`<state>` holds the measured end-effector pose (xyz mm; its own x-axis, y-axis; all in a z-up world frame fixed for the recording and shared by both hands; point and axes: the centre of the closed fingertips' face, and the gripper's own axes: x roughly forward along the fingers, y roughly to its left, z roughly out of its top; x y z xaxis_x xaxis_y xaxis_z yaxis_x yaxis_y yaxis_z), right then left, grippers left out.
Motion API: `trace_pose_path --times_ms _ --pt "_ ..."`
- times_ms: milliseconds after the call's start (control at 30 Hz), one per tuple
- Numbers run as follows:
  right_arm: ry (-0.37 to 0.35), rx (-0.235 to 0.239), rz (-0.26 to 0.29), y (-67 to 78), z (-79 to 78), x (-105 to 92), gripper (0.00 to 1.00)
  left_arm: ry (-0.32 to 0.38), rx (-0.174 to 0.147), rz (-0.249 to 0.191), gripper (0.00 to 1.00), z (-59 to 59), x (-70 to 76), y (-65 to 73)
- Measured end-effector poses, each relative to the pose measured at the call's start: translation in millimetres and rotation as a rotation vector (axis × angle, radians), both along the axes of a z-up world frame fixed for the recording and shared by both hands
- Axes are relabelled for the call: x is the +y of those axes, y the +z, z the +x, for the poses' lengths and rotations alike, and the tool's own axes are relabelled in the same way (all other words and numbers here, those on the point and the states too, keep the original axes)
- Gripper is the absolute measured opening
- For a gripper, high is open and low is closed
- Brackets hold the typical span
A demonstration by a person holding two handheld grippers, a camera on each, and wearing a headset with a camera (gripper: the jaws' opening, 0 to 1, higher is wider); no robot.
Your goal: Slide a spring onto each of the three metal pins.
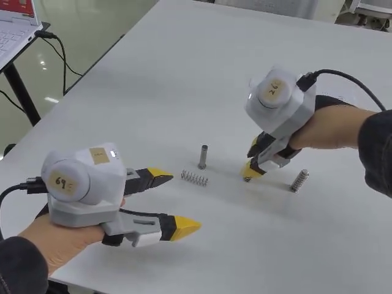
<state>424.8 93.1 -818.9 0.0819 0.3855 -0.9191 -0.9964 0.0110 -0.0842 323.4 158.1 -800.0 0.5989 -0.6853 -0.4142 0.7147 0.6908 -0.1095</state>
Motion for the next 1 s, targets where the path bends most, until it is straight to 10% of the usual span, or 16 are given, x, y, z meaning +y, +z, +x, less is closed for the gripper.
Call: trace_pose_path --times_ms 433,1000 --pt "0.043 -0.005 0.049 6.6 -21.0 35.3 0.27 0.009 -0.004 -0.001 0.57 -1.0 3.2 1.4" --pt "0.0 0.051 0.059 -27.5 -25.8 58.1 0.19 0.021 0.0 0.0 0.57 -1.0 9.3 0.3"
